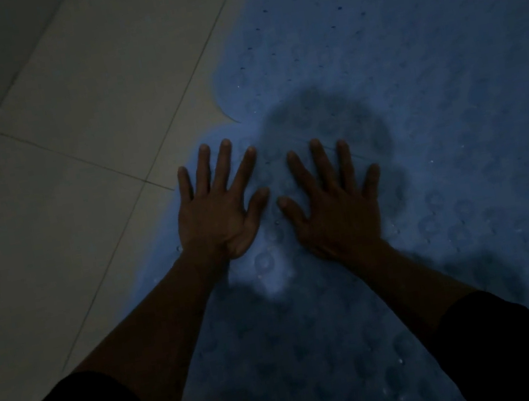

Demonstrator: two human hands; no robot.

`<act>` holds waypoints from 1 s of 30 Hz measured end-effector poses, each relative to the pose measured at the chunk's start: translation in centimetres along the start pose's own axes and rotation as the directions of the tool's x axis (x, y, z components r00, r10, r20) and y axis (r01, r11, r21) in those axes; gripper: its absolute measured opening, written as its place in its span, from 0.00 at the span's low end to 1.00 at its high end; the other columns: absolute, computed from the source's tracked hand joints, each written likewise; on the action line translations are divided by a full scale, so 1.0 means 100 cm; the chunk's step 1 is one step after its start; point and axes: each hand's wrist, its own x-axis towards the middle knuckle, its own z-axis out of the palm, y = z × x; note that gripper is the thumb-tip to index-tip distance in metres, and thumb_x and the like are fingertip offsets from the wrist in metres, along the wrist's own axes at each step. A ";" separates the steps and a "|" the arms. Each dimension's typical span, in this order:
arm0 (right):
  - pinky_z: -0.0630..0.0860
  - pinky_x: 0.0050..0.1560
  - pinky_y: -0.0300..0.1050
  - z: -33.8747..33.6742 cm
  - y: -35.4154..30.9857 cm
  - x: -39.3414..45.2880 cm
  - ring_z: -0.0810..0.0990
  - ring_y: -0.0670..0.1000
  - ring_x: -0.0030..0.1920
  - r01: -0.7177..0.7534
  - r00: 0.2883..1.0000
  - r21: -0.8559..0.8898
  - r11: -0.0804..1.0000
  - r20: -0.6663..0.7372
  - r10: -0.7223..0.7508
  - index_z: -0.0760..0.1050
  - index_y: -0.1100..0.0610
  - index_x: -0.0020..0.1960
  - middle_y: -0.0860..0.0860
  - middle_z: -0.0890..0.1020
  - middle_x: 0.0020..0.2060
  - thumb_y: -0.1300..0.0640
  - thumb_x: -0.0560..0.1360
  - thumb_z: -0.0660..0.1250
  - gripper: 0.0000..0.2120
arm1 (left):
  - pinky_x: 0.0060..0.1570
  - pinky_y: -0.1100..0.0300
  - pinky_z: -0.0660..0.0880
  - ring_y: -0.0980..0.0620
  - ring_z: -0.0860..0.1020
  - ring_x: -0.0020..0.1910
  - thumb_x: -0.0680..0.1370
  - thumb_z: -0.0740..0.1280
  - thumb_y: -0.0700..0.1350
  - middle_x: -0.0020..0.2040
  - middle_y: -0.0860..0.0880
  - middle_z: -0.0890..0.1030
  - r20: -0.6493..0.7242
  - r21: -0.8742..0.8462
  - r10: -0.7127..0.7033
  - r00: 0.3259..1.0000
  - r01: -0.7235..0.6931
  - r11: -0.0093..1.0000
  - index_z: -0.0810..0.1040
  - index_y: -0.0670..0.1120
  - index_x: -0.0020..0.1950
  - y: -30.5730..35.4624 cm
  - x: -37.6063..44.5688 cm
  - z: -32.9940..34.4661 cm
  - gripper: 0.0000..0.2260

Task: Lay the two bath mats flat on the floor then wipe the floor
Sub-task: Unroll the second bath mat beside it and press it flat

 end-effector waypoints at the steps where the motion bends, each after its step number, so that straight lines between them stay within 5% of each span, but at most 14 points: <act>1: 0.45 0.72 0.73 0.000 0.000 0.000 0.41 0.58 0.79 0.003 1.000 -0.005 1.000 -0.004 -0.003 0.46 0.40 0.79 0.47 0.47 0.80 0.31 0.78 0.48 0.33 | 0.76 0.37 0.44 0.46 0.40 0.80 0.82 0.44 0.65 0.82 0.52 0.44 -0.004 0.005 0.001 1.000 -0.001 1.000 0.43 0.59 0.80 0.000 0.000 0.000 0.29; 16: 0.47 0.70 0.75 0.002 -0.001 0.005 0.46 0.60 0.79 0.012 0.999 -0.039 0.999 -0.040 -0.014 0.53 0.44 0.79 0.50 0.52 0.80 0.32 0.77 0.52 0.34 | 0.75 0.36 0.44 0.45 0.41 0.80 0.81 0.45 0.65 0.82 0.51 0.45 0.009 0.017 0.005 1.000 -0.005 1.000 0.47 0.57 0.81 0.001 0.005 0.000 0.30; 24: 0.44 0.70 0.76 -0.001 -0.002 0.005 0.41 0.57 0.79 -0.012 1.000 0.007 1.000 0.027 0.012 0.47 0.37 0.78 0.46 0.47 0.80 0.31 0.76 0.50 0.33 | 0.75 0.36 0.44 0.44 0.42 0.80 0.82 0.45 0.65 0.82 0.50 0.47 -0.013 -0.004 0.018 1.000 -0.018 1.000 0.47 0.58 0.81 -0.003 0.001 0.001 0.29; 30: 0.43 0.69 0.77 -0.013 -0.021 -0.008 0.38 0.59 0.79 -0.131 0.980 0.039 0.991 0.154 0.124 0.41 0.36 0.78 0.47 0.42 0.80 0.33 0.79 0.46 0.30 | 0.74 0.35 0.39 0.43 0.39 0.79 0.80 0.40 0.67 0.81 0.50 0.42 0.064 -0.088 -0.193 0.979 0.198 0.976 0.41 0.58 0.80 0.015 -0.035 -0.004 0.30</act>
